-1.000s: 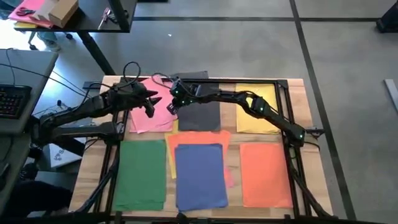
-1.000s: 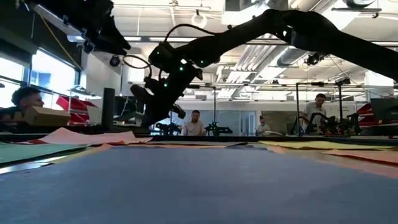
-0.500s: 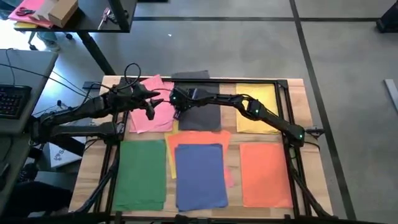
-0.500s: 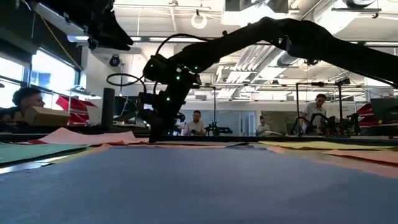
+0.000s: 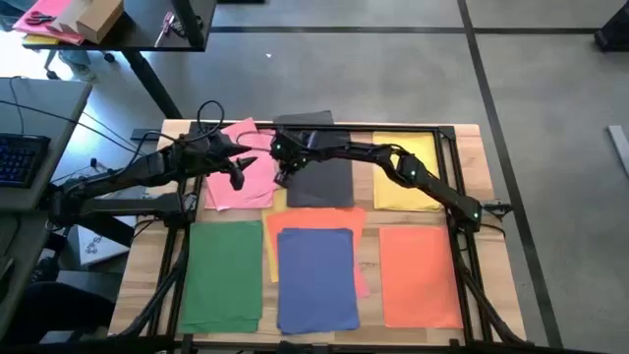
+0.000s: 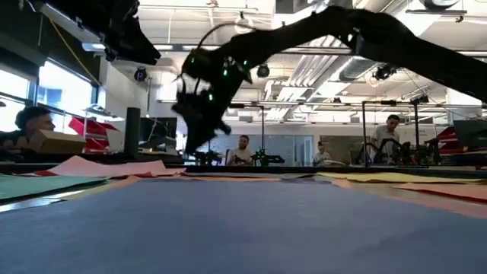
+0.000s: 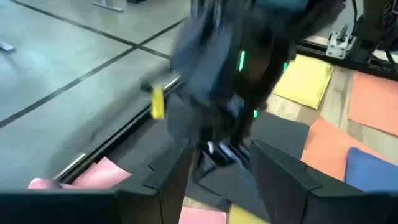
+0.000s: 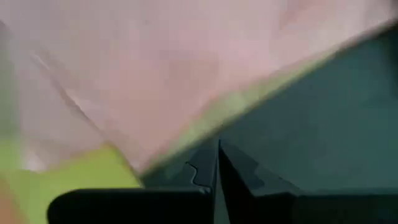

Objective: Organize paper
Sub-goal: Adjust the stacked colored papers

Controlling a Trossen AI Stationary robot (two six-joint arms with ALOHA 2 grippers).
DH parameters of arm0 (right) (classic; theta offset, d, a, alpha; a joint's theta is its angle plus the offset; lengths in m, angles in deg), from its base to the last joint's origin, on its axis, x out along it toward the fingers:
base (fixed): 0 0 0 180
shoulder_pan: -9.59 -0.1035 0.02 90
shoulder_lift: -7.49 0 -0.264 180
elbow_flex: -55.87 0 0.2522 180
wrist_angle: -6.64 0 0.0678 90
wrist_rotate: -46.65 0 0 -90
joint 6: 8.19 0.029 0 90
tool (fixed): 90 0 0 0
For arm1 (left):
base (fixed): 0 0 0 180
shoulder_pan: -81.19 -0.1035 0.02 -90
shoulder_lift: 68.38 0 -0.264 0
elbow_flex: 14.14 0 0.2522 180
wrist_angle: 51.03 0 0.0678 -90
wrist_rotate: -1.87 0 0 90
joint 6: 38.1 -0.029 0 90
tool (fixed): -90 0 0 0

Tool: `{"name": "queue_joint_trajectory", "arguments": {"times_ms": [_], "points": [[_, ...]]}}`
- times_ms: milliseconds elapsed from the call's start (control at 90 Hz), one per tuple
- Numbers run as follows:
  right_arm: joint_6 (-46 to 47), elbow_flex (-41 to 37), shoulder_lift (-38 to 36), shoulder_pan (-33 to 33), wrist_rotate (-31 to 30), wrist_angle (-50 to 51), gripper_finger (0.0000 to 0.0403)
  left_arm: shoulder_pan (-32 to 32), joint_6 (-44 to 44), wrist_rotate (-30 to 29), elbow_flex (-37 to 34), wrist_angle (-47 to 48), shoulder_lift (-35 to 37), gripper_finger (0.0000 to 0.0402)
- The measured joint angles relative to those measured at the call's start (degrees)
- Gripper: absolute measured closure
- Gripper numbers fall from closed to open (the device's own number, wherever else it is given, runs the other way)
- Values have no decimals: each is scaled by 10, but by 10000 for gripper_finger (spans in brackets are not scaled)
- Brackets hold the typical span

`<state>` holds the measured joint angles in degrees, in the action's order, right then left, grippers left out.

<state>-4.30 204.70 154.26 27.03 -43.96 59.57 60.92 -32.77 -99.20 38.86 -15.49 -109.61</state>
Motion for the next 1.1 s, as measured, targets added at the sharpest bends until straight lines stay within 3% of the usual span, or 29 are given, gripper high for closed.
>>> {"name": "queue_joint_trajectory", "arguments": {"times_ms": [156, 311, 667, 822, 1100], "points": [[6, 0, 19, 13, -54, -101, 403, 0, 1, 0, 0, -1, 0, 245], [0, -2, 53, 12, -53, -48, 403, 0, 4, 0, 0, 10, 0, 245], [-146, 1, 61, -41, -79, 36, 403, 0, 0, 0, 0, 6, 0, 245], [-155, -1, 47, -56, -70, 51, 403, 0, 0, 0, 0, 7, 0, 245], [-168, 0, -36, -32, -140, 105, 403, 0, 13, -51, 0, 51, 0, 245]]}}
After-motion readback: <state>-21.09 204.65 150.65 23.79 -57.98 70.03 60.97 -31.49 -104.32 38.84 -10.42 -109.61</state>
